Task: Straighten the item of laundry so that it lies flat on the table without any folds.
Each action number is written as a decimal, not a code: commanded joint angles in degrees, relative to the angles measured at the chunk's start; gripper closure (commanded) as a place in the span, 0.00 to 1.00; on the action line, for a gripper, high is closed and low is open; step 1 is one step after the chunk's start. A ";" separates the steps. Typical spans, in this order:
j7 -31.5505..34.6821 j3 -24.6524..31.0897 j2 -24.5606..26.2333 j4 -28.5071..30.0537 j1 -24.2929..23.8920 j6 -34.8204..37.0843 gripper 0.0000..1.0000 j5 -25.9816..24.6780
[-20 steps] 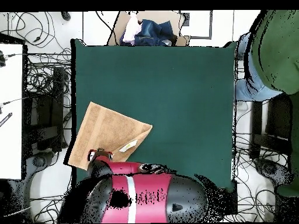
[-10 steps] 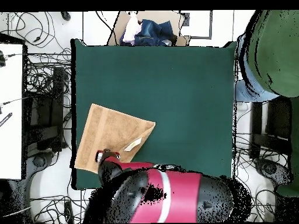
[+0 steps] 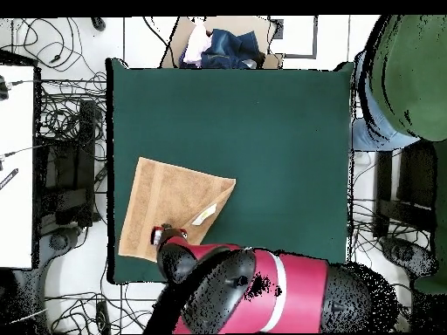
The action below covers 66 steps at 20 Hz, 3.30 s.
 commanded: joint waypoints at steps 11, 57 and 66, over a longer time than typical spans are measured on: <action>5.54 -1.80 2.98 -4.15 -4.22 6.57 1.00 -2.14; -4.26 5.74 -1.90 -10.82 -22.50 30.90 1.00 -15.73; -5.32 7.20 -4.79 -11.34 -23.72 35.40 1.00 -16.80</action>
